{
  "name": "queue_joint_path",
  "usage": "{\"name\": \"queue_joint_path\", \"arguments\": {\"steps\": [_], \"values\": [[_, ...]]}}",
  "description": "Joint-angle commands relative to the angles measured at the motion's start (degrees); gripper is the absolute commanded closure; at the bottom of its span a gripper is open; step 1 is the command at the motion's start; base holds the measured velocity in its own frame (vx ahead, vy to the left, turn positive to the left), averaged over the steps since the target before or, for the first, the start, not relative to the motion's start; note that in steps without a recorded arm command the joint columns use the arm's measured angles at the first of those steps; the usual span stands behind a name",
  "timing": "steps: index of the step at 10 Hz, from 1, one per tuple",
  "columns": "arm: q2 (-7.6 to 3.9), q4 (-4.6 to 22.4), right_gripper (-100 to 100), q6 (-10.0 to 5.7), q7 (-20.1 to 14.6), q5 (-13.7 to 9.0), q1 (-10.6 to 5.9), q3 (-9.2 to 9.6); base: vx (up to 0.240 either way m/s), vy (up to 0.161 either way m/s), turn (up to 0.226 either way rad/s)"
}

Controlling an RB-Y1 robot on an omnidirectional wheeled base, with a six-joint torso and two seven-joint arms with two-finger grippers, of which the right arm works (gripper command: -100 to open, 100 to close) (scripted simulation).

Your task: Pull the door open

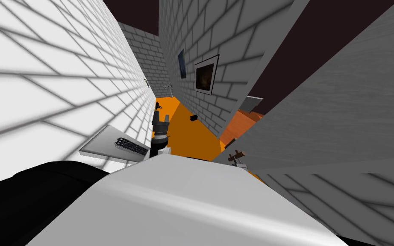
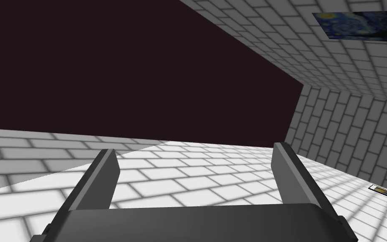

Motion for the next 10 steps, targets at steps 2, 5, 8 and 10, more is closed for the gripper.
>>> {"name": "queue_joint_path", "arguments": {"steps": [2, 5, 8, 10], "values": [[-0.07, 0.4, 100, -0.39, -0.3, 0.1, -0.13, 0.27, -0.151, -0.042, 0.078], [-0.22, 2.2, 100, -1.97, -1.4, 0.4, -0.34, 1.18, -0.182, -0.064, 0.157], [-0.36, 3.5, 100, -3.21, -2.2, 0.6, -0.54, 1.81, -0.186, -0.048, 0.139], [-0.47, 4.5, 100, -4.13, -2.8, 0.7, -0.69, 2.27, -0.196, -0.059, 0.152]]}}
